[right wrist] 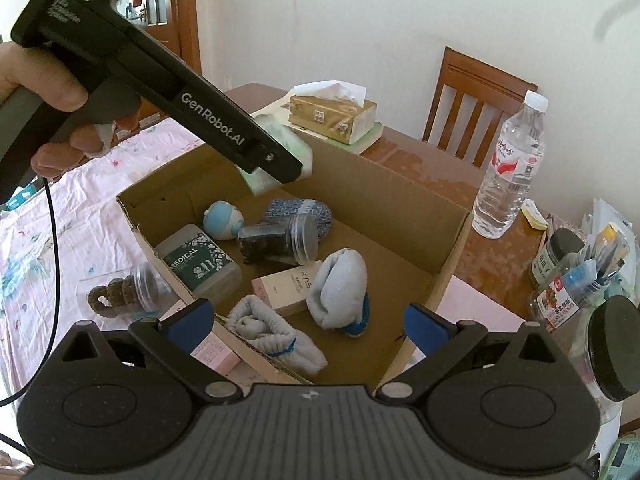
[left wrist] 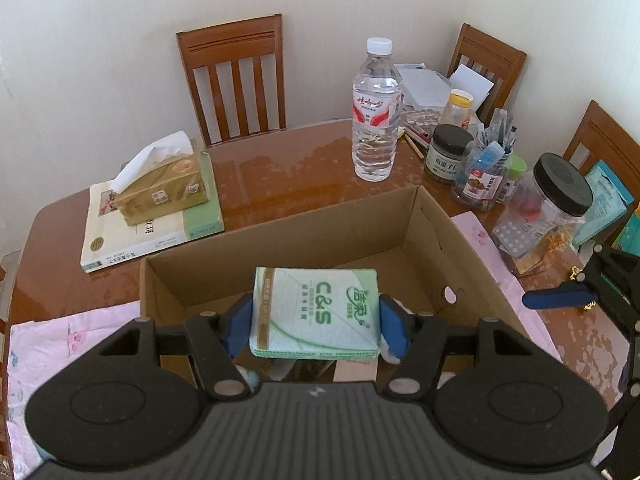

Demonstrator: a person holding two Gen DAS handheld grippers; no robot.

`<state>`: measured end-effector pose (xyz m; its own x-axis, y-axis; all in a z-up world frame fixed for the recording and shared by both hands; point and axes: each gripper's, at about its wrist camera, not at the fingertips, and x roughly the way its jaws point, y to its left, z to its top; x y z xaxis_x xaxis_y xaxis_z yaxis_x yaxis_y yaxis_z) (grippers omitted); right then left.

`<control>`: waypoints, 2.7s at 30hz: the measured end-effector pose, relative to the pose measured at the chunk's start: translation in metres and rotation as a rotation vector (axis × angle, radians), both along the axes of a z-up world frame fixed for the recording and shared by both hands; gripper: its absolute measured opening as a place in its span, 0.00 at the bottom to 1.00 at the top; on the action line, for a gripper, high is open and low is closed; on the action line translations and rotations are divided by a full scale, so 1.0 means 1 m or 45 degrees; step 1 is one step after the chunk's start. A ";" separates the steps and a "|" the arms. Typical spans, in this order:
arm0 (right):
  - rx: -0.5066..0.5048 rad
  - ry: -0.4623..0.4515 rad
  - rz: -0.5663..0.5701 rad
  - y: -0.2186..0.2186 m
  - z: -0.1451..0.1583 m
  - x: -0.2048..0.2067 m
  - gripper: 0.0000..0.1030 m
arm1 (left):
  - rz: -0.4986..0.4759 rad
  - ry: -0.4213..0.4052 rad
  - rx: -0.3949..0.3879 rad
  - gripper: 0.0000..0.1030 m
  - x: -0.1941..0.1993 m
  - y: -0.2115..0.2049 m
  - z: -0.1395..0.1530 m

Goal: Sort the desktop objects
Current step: 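Carry the tissue pack and sock over the cardboard box, then open both tools over the box, dropping the sock and tissue pack, then move the left tool to the clear plastic container while the right tool approaches the pink sock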

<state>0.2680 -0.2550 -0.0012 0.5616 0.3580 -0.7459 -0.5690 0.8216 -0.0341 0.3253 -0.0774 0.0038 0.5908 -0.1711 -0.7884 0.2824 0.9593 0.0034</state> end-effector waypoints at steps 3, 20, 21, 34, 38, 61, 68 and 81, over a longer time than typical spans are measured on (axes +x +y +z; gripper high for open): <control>0.007 0.006 -0.006 -0.002 0.000 0.000 1.00 | 0.008 -0.005 0.003 0.85 -0.001 0.000 -0.002; 0.002 0.019 0.044 0.011 0.004 -0.015 1.00 | 0.082 0.025 0.066 0.86 -0.044 0.026 -0.001; 0.001 0.018 0.045 0.012 0.005 -0.017 1.00 | 0.087 0.025 0.066 0.86 -0.049 0.028 -0.001; 0.000 0.019 0.020 0.016 0.012 -0.045 1.00 | 0.078 0.008 0.059 0.86 -0.096 0.037 0.000; -0.010 0.009 -0.009 0.017 0.016 -0.055 1.00 | 0.057 -0.002 0.045 0.86 -0.108 0.039 -0.003; -0.068 0.038 -0.252 0.029 0.017 -0.167 1.00 | -0.224 0.017 -0.002 0.87 -0.207 0.024 -0.046; -0.046 0.055 -0.251 0.011 -0.002 -0.181 1.00 | -0.189 0.042 0.048 0.89 -0.227 0.002 -0.064; -0.049 0.127 -0.251 -0.055 -0.032 -0.170 1.00 | -0.041 0.065 0.017 0.89 -0.244 -0.061 -0.097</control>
